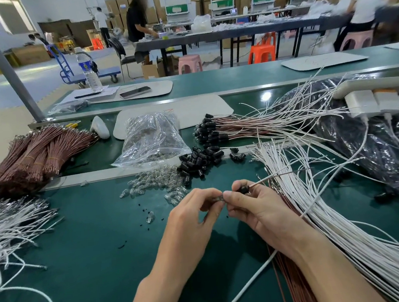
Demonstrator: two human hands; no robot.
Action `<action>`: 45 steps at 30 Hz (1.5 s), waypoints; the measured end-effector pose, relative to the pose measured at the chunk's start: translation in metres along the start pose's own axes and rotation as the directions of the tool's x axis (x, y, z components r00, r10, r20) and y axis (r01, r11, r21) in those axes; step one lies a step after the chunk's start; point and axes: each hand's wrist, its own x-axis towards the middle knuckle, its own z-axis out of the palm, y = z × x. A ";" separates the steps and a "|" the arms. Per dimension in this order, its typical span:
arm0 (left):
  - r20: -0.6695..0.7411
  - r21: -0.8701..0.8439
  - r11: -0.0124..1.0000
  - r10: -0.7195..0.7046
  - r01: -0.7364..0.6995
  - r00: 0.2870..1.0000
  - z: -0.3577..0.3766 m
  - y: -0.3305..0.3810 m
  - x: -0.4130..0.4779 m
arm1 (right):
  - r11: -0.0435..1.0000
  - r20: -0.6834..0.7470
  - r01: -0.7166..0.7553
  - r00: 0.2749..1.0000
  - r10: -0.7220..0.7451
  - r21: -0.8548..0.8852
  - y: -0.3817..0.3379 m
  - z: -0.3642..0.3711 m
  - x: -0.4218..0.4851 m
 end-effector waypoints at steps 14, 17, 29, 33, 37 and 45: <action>-0.160 -0.042 0.997 -0.066 0.060 0.985 0.002 -0.002 0.002 | 0.993 -0.070 0.007 0.998 0.001 0.121 -0.006 0.001 0.000; -0.162 -0.060 0.995 -0.083 0.074 0.983 0.002 0.000 0.002 | 0.995 -0.088 0.012 0.996 -0.003 0.101 -0.006 0.003 0.001; -0.106 -0.103 0.991 -0.096 0.085 0.990 0.007 0.004 -0.001 | 0.996 -0.046 0.037 0.998 -0.041 -0.078 0.002 0.012 -0.001; -0.076 -0.210 0.965 -0.179 0.160 0.981 0.007 0.005 -0.001 | 0.992 -0.031 0.041 0.998 -0.045 -0.122 0.004 0.010 -0.002; -0.063 -0.237 0.957 -0.190 0.170 0.980 0.007 0.007 -0.001 | 0.989 -0.016 0.048 0.999 -0.050 -0.140 0.004 0.009 -0.002; -0.093 -0.231 0.935 -0.297 0.270 0.950 0.008 0.004 0.002 | 0.975 -0.178 0.166 0.965 -0.191 -0.147 0.002 0.012 -0.002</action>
